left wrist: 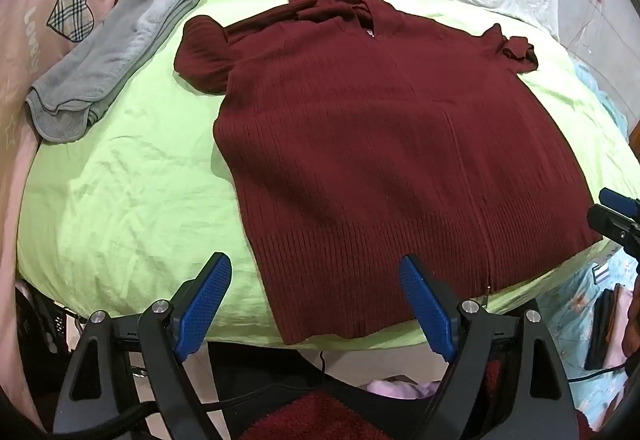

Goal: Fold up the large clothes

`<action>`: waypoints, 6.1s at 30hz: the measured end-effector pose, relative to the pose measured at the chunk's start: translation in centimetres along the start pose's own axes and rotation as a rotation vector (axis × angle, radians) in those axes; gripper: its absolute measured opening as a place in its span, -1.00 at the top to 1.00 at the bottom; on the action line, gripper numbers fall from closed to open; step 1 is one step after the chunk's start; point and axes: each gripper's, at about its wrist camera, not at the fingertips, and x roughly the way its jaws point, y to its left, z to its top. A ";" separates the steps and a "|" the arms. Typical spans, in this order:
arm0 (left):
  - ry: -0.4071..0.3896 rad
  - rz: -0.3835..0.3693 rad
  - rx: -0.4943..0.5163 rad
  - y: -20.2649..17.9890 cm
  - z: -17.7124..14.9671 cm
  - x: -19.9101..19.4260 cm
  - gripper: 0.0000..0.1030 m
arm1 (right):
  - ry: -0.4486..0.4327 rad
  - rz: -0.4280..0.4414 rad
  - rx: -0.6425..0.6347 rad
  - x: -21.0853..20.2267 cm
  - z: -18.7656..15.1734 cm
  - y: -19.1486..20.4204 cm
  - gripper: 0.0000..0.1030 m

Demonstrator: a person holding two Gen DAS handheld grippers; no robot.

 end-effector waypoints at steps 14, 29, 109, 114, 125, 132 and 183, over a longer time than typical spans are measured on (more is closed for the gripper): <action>0.004 -0.007 -0.002 0.2 -0.2 -0.2 -0.68 | -0.004 0.012 -0.001 0.1 0.0 0.3 -0.99; -0.002 -0.004 -0.006 -0.1 -0.2 0.3 -0.68 | -0.005 0.017 -0.001 0.2 0.2 0.5 -0.99; 0.019 -0.073 -0.017 -1.9 13.1 10.8 -0.70 | -0.151 -0.059 0.389 13.1 24.9 -26.0 0.93; 0.011 -0.103 -0.030 -1.5 12.7 10.3 -0.70 | -0.160 0.086 0.248 9.1 25.2 -18.5 0.93; -0.027 -0.135 -0.109 2.2 11.9 8.2 -0.70 | 0.054 0.527 0.035 16.7 26.6 2.9 0.93; -0.049 -0.102 -0.128 4.6 12.2 7.7 -0.70 | 0.186 0.654 0.037 23.6 26.3 10.2 0.93; -0.070 -0.154 -0.130 9.0 25.5 17.3 0.96 | -0.009 0.049 0.373 19.3 24.7 -19.7 0.88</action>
